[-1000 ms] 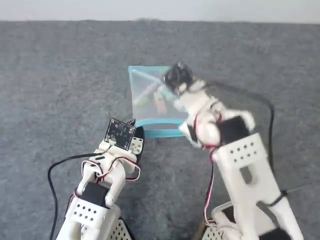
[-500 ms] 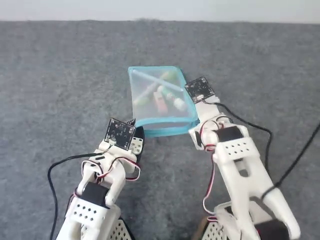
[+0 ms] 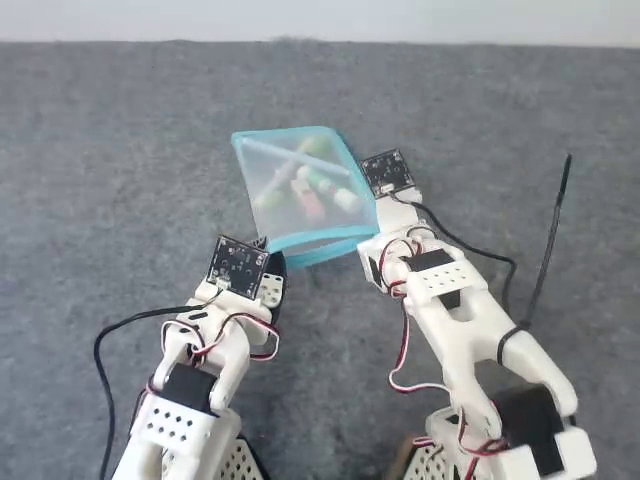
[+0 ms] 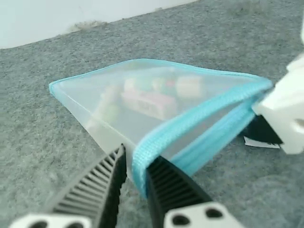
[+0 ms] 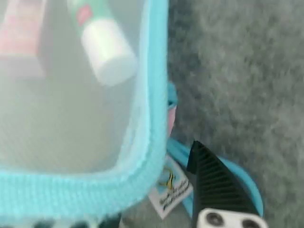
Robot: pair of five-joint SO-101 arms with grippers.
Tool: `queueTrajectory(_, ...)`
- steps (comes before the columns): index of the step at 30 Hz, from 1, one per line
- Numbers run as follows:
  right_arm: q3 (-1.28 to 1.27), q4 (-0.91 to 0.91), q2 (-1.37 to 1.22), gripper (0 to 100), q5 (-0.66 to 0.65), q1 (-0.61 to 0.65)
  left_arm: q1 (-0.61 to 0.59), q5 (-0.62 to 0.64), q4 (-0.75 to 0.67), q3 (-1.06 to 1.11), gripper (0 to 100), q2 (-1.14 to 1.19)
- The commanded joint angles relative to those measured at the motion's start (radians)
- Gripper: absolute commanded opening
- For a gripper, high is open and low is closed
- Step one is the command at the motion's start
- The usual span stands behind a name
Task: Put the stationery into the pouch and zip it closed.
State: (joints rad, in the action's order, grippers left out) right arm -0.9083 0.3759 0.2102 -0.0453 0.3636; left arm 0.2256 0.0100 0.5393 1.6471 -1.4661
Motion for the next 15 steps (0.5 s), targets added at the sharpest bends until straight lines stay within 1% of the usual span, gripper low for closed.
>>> queueTrajectory(1,0.049,-0.13,-0.005,16.4,0.017,0.018,0.018,-0.012,-0.002,-0.012,1,-0.009)
queueTrajectory(11,0.055,-0.326,-0.197,16.2,0.017,0.036,0.018,-0.012,-0.002,-0.01,1,-0.009)
queueTrajectory(15,0.057,-0.364,-0.208,16.2,0.012,0.036,0.018,-0.012,-0.002,-0.01,1,-0.009)
